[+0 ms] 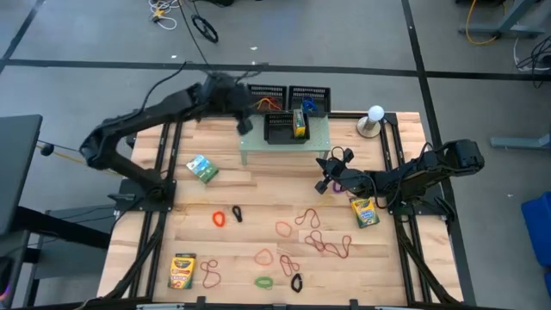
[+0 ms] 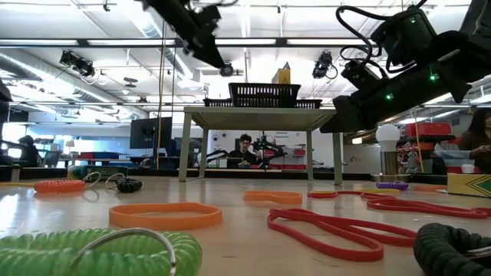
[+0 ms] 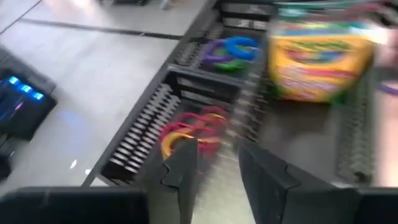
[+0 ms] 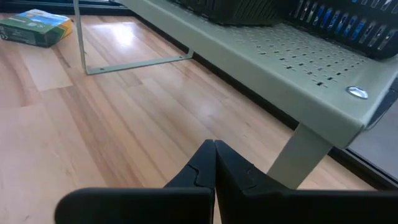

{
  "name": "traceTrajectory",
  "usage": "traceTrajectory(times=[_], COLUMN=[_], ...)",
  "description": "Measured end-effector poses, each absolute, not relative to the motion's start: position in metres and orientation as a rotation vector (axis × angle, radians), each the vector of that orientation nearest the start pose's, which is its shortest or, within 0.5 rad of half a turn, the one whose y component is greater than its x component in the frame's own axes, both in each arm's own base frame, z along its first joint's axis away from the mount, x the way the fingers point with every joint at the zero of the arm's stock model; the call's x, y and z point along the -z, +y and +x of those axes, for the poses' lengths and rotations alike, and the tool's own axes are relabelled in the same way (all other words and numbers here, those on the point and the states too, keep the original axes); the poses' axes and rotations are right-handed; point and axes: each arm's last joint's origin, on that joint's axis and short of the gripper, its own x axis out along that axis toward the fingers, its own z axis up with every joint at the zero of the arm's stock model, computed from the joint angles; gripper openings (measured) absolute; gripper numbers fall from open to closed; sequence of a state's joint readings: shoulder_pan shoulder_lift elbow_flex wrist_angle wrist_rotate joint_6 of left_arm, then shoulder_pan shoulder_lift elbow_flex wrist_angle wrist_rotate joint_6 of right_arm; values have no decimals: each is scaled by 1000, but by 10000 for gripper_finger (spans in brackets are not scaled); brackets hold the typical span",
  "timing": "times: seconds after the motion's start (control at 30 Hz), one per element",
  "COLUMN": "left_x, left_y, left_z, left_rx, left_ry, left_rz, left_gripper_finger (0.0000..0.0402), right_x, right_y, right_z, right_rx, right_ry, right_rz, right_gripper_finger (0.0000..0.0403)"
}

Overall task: Pick & Place Office Desk Supplies
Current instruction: Put the orange spiral keychain the top right black bin

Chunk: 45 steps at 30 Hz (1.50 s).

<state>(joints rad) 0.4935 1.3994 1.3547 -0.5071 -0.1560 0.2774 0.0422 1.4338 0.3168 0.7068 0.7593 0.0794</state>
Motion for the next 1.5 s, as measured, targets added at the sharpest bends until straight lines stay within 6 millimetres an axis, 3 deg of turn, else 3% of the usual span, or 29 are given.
traceTrajectory(times=[0.17, 0.4, 0.7, 0.9, 1.17, 1.37, 1.5], left_x=[-338, -272, -205, -171, -150, -142, -134], left_y=[111, 61, 6, -16, -40, -56, -75], left_z=[242, 205, 176, 163, 176, 199, 215], left_rx=[-449, -348, -123, -16, -56, -3, 11], left_ry=[594, 383, -47, -122, -7, 111, 300], left_rz=[224, 209, 159, 112, 126, 18, 79], left_gripper_finger=[77, 33, 23, 23, 23, 23, 23], right_x=[-136, -136, -140, -139, -138, -135, -131], right_y=[-10, -10, -13, -9, 24, 41, 46], right_z=[227, 228, 229, 230, 230, 225, 221], right_rx=[722, 724, 745, 653, 467, 475, 500], right_ry=[355, 346, 282, 279, 290, 307, 332], right_rz=[-84, -72, 10, 61, 99, 64, 65], right_gripper_finger=[2, 2, 2, 2, 2, 2, 2])
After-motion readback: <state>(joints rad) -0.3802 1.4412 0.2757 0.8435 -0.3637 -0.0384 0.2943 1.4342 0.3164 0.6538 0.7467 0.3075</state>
